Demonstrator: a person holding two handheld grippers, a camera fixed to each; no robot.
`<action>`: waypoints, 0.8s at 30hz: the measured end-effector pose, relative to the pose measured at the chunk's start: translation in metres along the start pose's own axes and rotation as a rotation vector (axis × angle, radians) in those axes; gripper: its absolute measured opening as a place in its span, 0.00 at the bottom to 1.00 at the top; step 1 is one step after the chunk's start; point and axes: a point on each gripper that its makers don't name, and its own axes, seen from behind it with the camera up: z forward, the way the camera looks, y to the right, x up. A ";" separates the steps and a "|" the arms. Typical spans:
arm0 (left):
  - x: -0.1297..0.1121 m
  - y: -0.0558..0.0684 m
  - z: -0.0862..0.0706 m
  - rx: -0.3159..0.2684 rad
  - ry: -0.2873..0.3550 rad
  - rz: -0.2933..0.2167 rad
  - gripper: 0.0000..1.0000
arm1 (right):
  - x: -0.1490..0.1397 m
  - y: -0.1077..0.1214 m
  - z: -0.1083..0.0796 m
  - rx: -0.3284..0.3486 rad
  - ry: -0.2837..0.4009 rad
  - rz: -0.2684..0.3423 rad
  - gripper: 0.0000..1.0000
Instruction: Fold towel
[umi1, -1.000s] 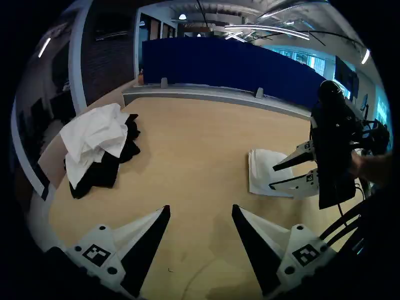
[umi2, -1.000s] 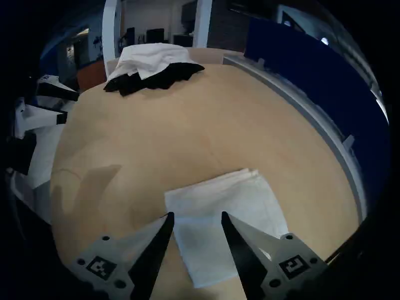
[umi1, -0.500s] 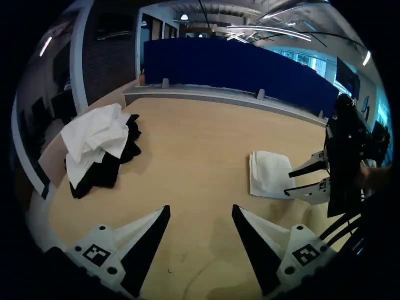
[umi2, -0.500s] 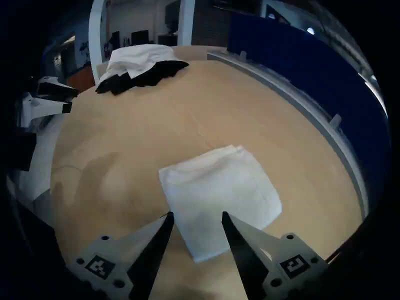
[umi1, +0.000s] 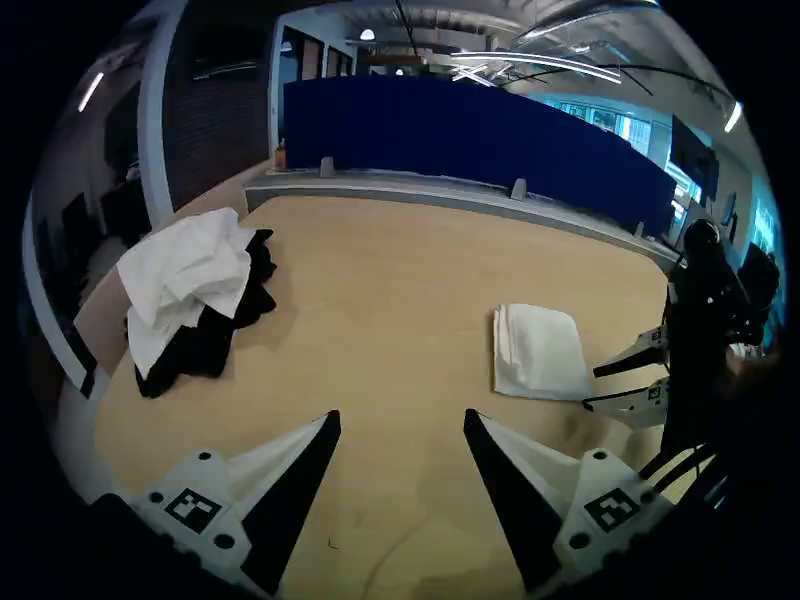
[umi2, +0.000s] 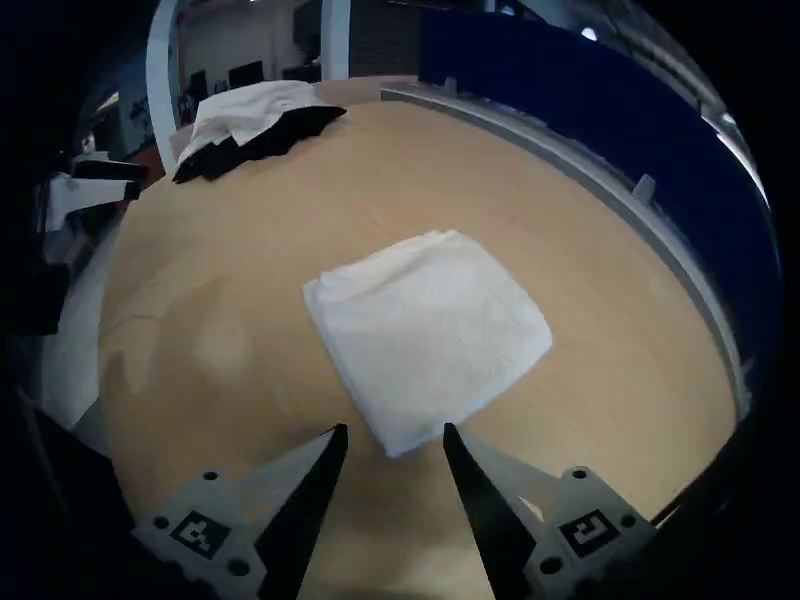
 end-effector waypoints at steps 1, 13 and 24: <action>0.000 0.000 0.000 0.000 0.000 0.002 0.91 | -0.001 0.001 0.000 -0.004 -0.001 0.003 0.73; -0.003 0.002 0.002 0.001 -0.003 -0.008 0.92 | -0.013 0.003 0.005 -0.036 -0.031 0.038 0.64; -0.003 0.001 0.004 0.003 -0.005 -0.007 0.92 | -0.015 0.002 0.010 -0.040 -0.027 0.066 0.46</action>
